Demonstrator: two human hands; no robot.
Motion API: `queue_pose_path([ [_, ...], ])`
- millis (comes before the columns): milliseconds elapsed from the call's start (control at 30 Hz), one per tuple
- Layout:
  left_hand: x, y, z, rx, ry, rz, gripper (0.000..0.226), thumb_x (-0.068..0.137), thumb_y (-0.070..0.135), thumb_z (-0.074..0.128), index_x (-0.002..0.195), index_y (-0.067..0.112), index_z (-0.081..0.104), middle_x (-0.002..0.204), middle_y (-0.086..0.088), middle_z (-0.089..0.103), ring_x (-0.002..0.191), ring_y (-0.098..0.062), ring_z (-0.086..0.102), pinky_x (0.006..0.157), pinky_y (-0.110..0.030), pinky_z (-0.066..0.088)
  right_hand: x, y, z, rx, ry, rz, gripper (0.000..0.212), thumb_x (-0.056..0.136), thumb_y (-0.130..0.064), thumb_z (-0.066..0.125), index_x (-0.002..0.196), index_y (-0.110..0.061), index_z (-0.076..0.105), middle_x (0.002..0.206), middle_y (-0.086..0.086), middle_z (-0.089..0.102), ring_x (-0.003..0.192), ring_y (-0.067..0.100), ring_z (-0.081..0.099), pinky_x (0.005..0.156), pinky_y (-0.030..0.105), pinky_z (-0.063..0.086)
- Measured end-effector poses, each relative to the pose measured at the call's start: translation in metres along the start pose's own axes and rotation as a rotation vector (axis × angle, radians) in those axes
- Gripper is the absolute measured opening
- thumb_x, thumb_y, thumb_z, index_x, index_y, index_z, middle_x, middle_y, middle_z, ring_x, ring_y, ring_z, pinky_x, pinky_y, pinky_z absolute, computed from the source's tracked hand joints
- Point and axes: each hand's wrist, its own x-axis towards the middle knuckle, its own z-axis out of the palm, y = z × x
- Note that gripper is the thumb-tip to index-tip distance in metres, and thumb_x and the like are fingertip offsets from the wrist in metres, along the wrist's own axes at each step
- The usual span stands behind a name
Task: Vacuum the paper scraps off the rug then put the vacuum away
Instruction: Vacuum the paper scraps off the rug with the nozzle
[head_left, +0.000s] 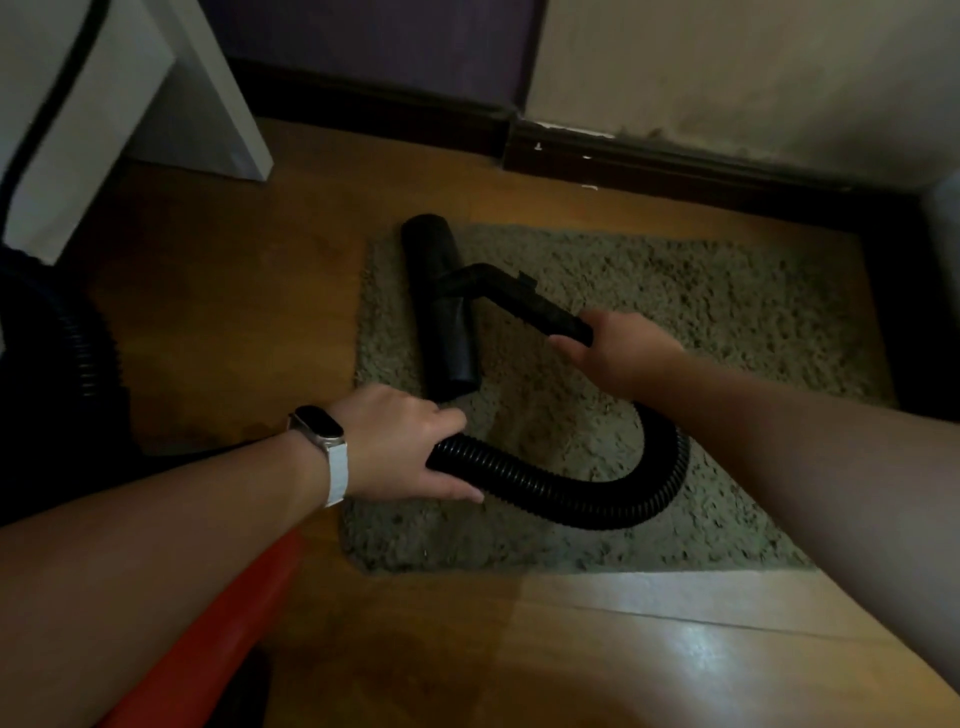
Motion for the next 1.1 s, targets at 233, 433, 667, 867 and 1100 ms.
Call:
queue_pose_path([
  [233,0.004,0.003,-0.001,-0.019,-0.032,-0.017,0.056,0.076,0.089,0.03,0.09,0.035,0.039,0.082,0.014,0.057,0.066,-0.007,0.053,0.056,-0.027,0.047,-0.006,0.03,0.011,0.097,-0.012,0.138,0.04,0.097,-0.061,0.047,0.11,-0.024,0.057,0.081,0.004,0.064,0.066,0.021,0.065,0.057,0.033,0.053],
  [433,0.002,0.008,-0.001,0.009,-0.038,0.029,0.06,0.077,0.088,0.03,0.094,0.033,0.044,0.082,0.015,0.055,0.066,-0.007,0.055,0.056,-0.027,0.049,0.0,-0.01,0.01,-0.006,0.007,-0.026,0.032,0.098,-0.061,0.043,0.104,-0.031,0.049,0.08,0.0,0.06,0.067,0.019,0.061,0.055,0.031,0.049],
  [667,0.003,0.009,-0.004,-0.021,-0.051,0.001,0.058,0.078,0.087,0.033,0.093,0.032,0.044,0.079,0.015,0.053,0.064,-0.007,0.051,0.051,-0.023,0.041,0.001,0.004,0.011,0.011,-0.039,0.034,0.034,0.097,-0.063,0.044,0.107,-0.031,0.05,0.081,0.0,0.062,0.068,0.018,0.063,0.054,0.029,0.048],
  [867,0.002,0.009,-0.004,-0.006,-0.048,-0.013,0.062,0.077,0.088,0.031,0.095,0.031,0.047,0.08,0.014,0.056,0.067,-0.009,0.057,0.056,-0.027,0.048,-0.007,0.028,0.019,0.099,-0.029,0.136,0.04,0.096,-0.061,0.047,0.11,-0.025,0.054,0.083,0.005,0.063,0.069,0.022,0.064,0.059,0.034,0.051],
  [1100,0.003,0.008,-0.001,0.024,-0.073,0.019,0.062,0.077,0.088,0.03,0.097,0.032,0.046,0.082,0.014,0.055,0.067,-0.009,0.055,0.052,-0.026,0.041,-0.006,0.005,0.022,0.058,-0.007,0.071,0.039,0.098,-0.061,0.043,0.109,-0.025,0.054,0.081,0.002,0.063,0.068,0.02,0.063,0.055,0.03,0.047],
])
